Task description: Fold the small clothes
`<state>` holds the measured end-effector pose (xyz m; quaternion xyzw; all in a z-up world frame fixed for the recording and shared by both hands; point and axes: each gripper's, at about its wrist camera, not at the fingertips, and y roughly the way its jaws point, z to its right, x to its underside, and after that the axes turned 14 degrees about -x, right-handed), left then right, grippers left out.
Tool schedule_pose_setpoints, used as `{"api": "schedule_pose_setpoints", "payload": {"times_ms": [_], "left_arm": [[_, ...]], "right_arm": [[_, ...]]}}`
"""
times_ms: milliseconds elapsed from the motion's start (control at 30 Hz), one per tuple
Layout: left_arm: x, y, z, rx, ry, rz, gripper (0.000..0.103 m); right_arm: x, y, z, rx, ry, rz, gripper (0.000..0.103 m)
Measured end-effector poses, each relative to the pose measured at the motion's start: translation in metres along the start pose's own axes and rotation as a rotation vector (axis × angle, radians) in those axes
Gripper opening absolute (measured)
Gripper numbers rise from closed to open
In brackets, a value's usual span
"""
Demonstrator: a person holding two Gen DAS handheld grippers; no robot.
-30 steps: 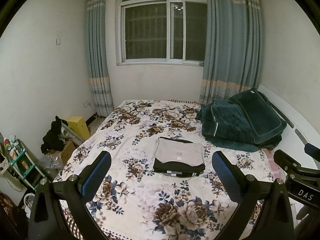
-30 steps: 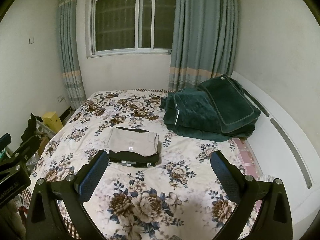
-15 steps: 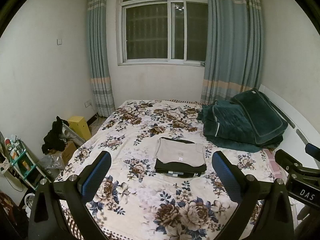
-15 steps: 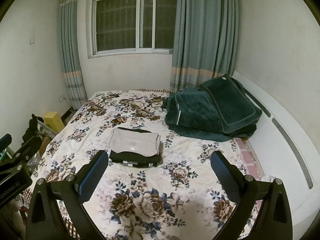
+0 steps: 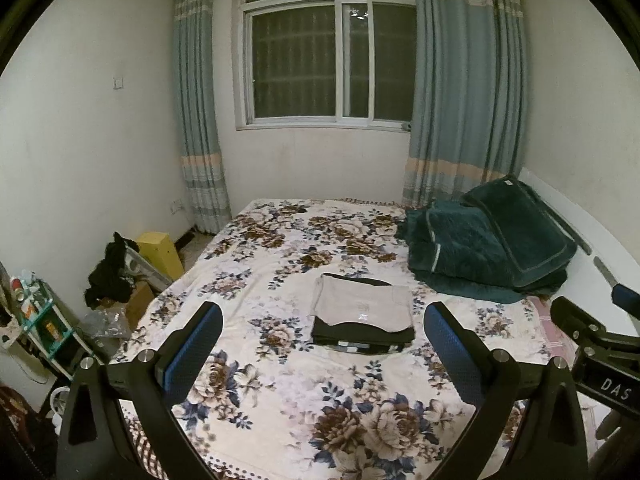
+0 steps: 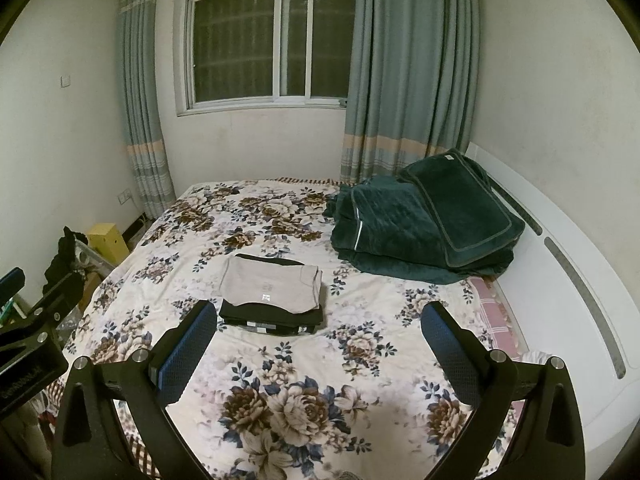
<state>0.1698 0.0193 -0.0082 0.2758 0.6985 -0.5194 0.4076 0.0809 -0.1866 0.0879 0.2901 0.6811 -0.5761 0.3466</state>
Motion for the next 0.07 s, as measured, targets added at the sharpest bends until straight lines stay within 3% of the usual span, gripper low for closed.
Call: {"api": "schedule_pose_setpoints", "payload": {"times_ms": [67], "left_arm": [[0.0001,-0.0001,-0.0023,0.007,-0.003,0.001,0.103]], "right_arm": [[-0.0005,0.0003,-0.0005,0.001,0.000,0.001,0.103]]}}
